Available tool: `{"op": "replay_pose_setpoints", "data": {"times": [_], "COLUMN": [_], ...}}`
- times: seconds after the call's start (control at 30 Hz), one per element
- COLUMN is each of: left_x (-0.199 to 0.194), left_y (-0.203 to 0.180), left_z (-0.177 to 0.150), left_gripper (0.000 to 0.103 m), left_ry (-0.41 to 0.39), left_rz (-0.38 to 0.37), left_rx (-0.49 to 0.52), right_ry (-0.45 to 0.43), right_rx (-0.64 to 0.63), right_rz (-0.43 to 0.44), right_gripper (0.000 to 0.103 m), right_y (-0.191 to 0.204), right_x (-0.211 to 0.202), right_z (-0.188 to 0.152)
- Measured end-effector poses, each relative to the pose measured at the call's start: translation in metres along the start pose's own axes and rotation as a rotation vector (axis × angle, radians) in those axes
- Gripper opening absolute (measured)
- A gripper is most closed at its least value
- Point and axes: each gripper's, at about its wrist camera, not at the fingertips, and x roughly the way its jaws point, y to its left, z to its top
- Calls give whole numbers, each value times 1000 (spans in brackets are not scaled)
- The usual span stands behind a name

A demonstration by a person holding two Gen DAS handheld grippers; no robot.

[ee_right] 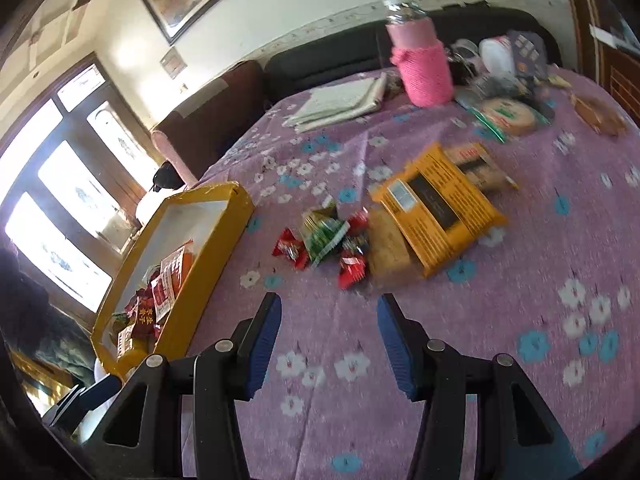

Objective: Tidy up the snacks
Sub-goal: 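Move the right gripper to the pile and grasp a green-gold packet, then grasp a red-black candy with the left gripper while the right holds the packet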

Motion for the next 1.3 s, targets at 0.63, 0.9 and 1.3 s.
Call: {"op": "replay_pose_setpoints", "data": {"times": [0.63,0.9,1.3], "left_x": [13,19,67], "left_y": [29,19,-54], "left_z": [9,14,35], "left_gripper": [77,77,64], "left_ry": [4,16,107], "left_rz": [-21,-26,-150], "left_rx": [-57,-37,189], "right_ry": [148,92,-7], "right_rx": [-226,-121,103], "right_rz": [-217,-117,46], "right_gripper": [38,37,37], "right_y": [38,19,-50], "right_x": [121,76,-8], "right_z": [50,29,3]}}
